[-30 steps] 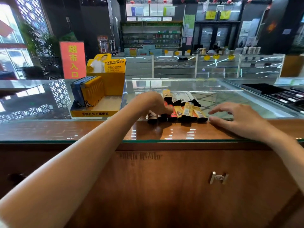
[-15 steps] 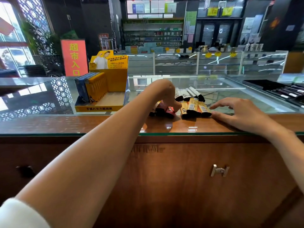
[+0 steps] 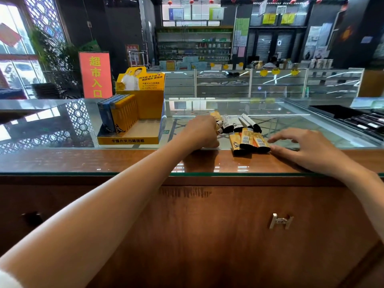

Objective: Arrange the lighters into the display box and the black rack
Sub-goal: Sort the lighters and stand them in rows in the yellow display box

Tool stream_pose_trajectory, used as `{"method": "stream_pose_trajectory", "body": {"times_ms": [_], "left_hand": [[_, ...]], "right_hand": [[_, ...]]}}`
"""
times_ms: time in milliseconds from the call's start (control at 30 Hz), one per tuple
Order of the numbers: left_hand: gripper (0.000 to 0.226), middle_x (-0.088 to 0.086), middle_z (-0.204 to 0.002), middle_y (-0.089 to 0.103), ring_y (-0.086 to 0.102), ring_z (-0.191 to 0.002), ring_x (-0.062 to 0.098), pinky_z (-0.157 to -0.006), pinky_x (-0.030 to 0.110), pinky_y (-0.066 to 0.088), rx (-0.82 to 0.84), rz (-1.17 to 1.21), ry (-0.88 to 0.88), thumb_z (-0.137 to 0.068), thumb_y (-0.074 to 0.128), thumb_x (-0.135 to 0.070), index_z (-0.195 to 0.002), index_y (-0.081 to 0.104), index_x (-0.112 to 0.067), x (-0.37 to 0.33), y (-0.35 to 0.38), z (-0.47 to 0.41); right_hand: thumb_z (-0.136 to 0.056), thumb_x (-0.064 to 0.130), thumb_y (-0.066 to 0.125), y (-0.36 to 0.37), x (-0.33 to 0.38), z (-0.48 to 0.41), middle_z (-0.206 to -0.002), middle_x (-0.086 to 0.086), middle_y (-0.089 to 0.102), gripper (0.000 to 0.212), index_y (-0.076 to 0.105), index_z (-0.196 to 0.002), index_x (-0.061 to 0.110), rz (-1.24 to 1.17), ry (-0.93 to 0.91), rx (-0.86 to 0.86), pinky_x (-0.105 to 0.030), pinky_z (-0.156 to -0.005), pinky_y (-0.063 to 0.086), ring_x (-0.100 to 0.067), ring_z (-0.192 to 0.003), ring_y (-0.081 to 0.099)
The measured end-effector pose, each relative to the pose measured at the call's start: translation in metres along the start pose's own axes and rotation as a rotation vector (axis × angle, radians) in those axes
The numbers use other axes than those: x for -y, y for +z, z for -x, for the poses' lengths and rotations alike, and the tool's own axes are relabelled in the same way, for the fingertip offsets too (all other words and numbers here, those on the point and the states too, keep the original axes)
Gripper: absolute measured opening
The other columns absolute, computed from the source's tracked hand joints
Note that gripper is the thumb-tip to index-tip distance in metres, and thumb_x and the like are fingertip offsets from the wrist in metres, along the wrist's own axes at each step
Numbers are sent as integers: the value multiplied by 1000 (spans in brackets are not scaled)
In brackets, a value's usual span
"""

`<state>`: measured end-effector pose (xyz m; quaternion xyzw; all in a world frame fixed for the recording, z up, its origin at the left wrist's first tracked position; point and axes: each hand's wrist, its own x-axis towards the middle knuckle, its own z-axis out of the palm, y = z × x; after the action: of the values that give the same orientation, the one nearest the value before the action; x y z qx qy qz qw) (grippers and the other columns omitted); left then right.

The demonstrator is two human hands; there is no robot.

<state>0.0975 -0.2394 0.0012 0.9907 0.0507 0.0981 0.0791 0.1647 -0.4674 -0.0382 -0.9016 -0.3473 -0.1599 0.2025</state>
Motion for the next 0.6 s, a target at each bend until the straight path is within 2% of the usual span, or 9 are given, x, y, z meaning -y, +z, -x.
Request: {"method": "stream_pose_trajectory", "body": {"times_ms": [67, 133, 167, 233, 300, 400, 467, 533, 600], "left_hand": [[33, 4, -97, 47, 46, -80, 17, -60, 21, 38, -75, 179, -6, -85, 66, -16, -113, 50, -6, 14, -3, 6], [33, 8, -96, 53, 55, -68, 16, -45, 16, 44, -53, 512, -33, -83, 69, -11, -107, 49, -4, 33, -11, 12], [36, 14, -96, 58, 59, -65, 16, -43, 16, 46, -22, 683, -29, -82, 70, -11, -109, 50, 1, 44, -16, 16], [34, 18, -87, 68, 64, -61, 18, -45, 21, 50, 9, 902, 34, -80, 71, -16, -104, 60, 5, 68, -26, 24], [31, 14, -85, 72, 66, -66, 18, -54, 27, 54, 3, 1049, 115, -78, 70, -23, -97, 67, 1, 94, -36, 29], [33, 10, -98, 73, 70, -83, 20, -71, 38, 55, -28, 1158, 167, -75, 68, -28, -101, 68, -7, 127, -46, 30], [36, 10, -100, 72, 70, -86, 22, -70, 37, 56, -42, 1185, 195, -76, 67, -28, -105, 66, -7, 142, -48, 29], [35, 10, -96, 73, 71, -83, 22, -65, 34, 58, -69, 1186, 228, -75, 68, -30, -103, 68, -9, 151, -48, 30], [32, 9, -90, 74, 71, -77, 21, -59, 32, 56, -91, 1183, 259, -73, 70, -32, -99, 69, -12, 157, -49, 32]], "right_hand": [[-84, 39, 63, 0, 0, 0, -120, 2, 64, 28, 67, -108, 25, 2, 5, -3, -36, -94, 43, -20, -113, 56], [-82, 43, 62, -1, 0, 0, -118, 2, 65, 30, 67, -107, 27, -7, 16, 7, -40, -94, 45, -20, -112, 57], [-80, 45, 61, -1, 0, 0, -118, 3, 65, 33, 68, -106, 27, -16, 23, 21, -42, -94, 45, -20, -111, 57], [-78, 45, 63, -3, -1, -1, -115, 3, 66, 33, 68, -106, 28, -27, 47, 30, -43, -92, 47, -19, -108, 58], [-79, 32, 70, -6, -2, -6, -108, 3, 68, 21, 67, -100, 30, -55, 43, -58, -36, -87, 48, -16, -100, 60], [-83, 17, 70, -14, 18, -27, -93, 10, 66, 22, 64, -96, 33, -154, 27, -262, -18, -74, 41, -2, -86, 60], [-86, 18, 65, -18, 51, -50, -93, 11, 66, 17, 64, -99, 29, -245, -25, -303, -13, -71, 42, 4, -86, 59], [-88, 25, 61, -13, 97, -76, -94, 8, 68, 15, 64, -102, 25, -377, -130, -225, -13, -68, 51, 0, -81, 65], [-86, 35, 56, -2, 145, -100, -91, 6, 69, 21, 62, -101, 23, -513, -217, -50, -14, -66, 52, -2, -74, 67]]}}
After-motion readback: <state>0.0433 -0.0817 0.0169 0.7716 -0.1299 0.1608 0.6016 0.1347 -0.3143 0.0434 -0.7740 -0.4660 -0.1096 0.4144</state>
